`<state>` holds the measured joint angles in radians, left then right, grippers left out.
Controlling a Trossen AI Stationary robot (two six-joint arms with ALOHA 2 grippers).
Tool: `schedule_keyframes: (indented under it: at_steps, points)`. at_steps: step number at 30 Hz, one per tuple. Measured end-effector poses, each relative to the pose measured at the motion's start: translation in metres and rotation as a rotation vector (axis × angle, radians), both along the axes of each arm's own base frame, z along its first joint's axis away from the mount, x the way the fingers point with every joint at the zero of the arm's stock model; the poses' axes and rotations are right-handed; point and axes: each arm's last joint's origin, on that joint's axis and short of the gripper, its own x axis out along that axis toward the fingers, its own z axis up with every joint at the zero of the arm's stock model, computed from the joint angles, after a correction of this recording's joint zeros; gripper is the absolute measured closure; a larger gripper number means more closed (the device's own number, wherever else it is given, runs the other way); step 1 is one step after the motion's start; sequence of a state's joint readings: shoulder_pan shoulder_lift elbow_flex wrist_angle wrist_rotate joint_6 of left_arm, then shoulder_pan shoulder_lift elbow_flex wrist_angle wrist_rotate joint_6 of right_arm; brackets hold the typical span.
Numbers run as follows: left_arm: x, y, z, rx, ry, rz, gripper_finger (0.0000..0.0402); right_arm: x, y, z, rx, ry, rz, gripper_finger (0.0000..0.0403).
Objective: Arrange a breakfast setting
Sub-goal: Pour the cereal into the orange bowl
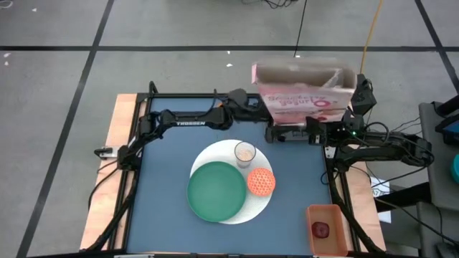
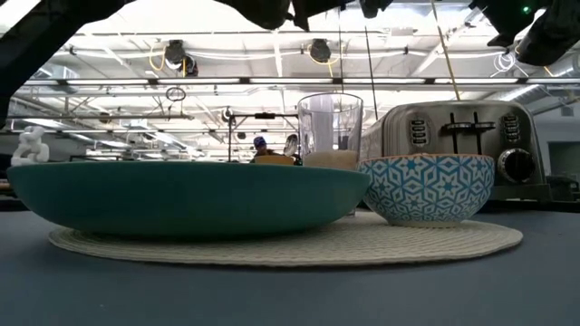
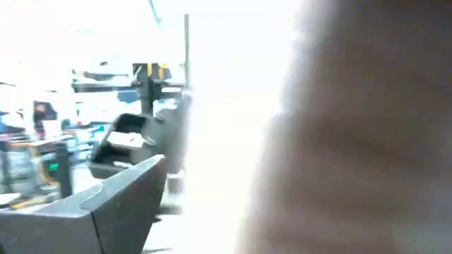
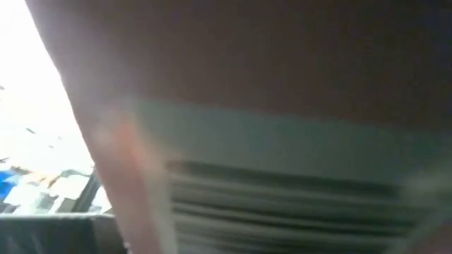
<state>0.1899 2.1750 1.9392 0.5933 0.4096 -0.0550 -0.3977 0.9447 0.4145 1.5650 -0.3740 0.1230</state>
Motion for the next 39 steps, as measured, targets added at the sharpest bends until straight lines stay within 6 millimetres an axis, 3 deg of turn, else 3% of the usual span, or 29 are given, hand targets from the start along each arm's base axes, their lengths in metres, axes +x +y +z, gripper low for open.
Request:
schedule_keyframes:
  at_steps: [7,14,27,39]
  points:
    - [-0.011,0.013,-0.012,-0.025,-0.09,-0.155,0.0009,0.002,-0.001,-0.001,-0.01,0.02,-0.024,0.017]
    - [-0.018,0.026,-0.03,-0.066,-0.119,-0.131,0.0009,0.004,-0.003,-0.004,0.001,0.051,-0.052,0.017]
    - [-0.021,0.027,-0.028,-0.026,-0.148,-0.153,0.0009,0.009,-0.005,-0.008,0.051,0.114,-0.073,0.017]
    - [-0.024,0.038,-0.028,-0.096,-0.119,-0.186,0.0009,0.01,-0.006,-0.009,0.06,0.114,-0.09,0.017]
